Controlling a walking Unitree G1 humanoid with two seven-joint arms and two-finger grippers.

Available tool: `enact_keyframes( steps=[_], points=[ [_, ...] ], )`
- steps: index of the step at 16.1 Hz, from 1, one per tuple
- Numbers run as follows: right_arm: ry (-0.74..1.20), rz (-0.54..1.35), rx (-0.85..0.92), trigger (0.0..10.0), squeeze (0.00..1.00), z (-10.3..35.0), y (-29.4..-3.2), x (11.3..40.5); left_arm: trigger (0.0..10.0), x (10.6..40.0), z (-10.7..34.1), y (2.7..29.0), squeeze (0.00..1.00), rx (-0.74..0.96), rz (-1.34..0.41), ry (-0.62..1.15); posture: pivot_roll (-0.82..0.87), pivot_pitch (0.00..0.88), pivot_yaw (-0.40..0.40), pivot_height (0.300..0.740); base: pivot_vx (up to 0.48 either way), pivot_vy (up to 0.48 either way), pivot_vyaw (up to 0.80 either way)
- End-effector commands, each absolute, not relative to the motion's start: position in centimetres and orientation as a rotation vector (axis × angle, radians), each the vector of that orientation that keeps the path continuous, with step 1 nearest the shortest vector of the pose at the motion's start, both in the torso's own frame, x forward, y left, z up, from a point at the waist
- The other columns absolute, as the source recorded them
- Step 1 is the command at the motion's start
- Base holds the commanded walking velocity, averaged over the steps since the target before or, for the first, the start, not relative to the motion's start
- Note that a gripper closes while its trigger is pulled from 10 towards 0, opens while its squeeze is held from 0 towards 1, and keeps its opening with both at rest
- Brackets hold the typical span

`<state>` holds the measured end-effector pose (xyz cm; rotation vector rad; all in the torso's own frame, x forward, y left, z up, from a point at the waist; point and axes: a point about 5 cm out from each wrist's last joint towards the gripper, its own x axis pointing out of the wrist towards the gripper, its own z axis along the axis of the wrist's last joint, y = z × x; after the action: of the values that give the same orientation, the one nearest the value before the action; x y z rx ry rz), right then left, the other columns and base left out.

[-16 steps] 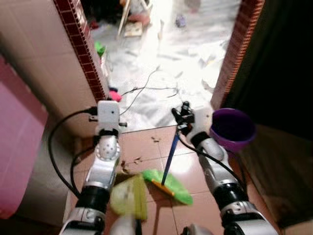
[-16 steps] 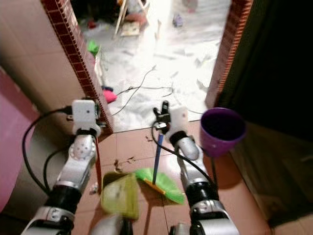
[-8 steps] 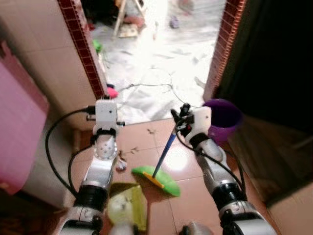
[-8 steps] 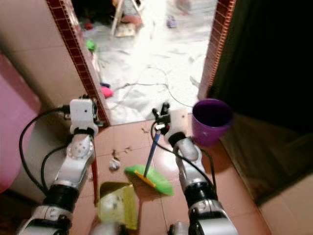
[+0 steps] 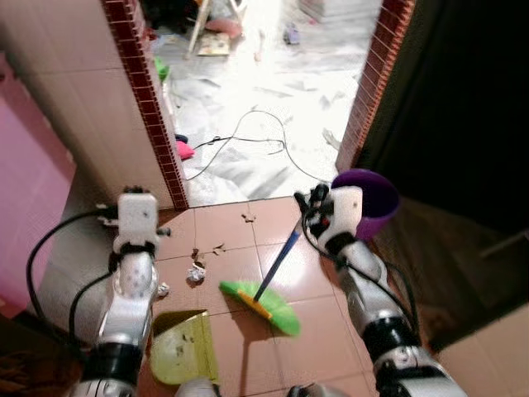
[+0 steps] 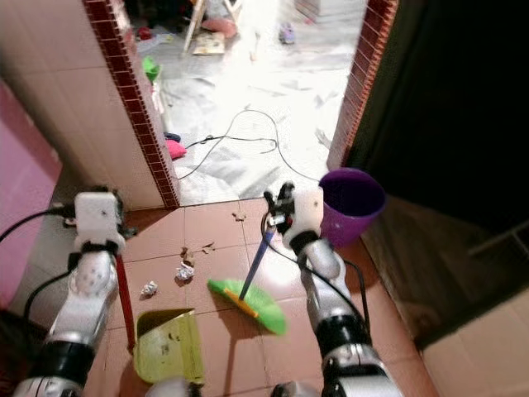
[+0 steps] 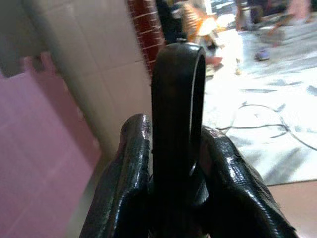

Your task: Sweep floor

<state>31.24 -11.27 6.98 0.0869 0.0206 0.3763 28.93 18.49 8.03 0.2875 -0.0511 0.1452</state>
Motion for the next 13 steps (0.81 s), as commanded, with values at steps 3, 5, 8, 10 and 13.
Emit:
enact_keyframes(
  steps=[3,5,8,10,13],
  points=[
    [0.069,0.382,0.052,10.0,0.0,6.0,-11.8,30.8,10.0,28.9,8.5,16.5,0.0,0.346,-0.079,-0.106,-0.01,0.0,-0.01,0.74,0.0,0.0,0.0],
    [0.057,0.363,0.072,10.0,0.0,6.2,-11.8,30.8,10.0,28.8,8.5,15.5,0.0,0.329,-0.089,-0.148,-0.02,0.0,0.022,0.74,0.0,0.0,0.0],
    [0.056,0.368,0.073,10.0,0.0,6.3,-11.7,31.0,10.0,28.0,7.9,15.6,0.0,0.352,0.065,-0.142,0.01,0.0,-0.017,0.74,0.0,0.0,0.0],
    [0.064,0.381,0.063,10.0,0.0,6.4,-11.7,31.2,10.0,27.6,8.2,17.7,0.0,0.344,0.223,-0.15,0.03,0.0,-0.051,0.74,0.0,0.0,0.0],
    [0.059,0.362,0.015,10.0,0.0,6.7,-12.5,31.7,10.0,27.6,9.4,20.6,0.0,0.318,0.42,-0.169,0.04,0.0,-0.077,0.74,0.0,0.0,0.0]
  ],
)
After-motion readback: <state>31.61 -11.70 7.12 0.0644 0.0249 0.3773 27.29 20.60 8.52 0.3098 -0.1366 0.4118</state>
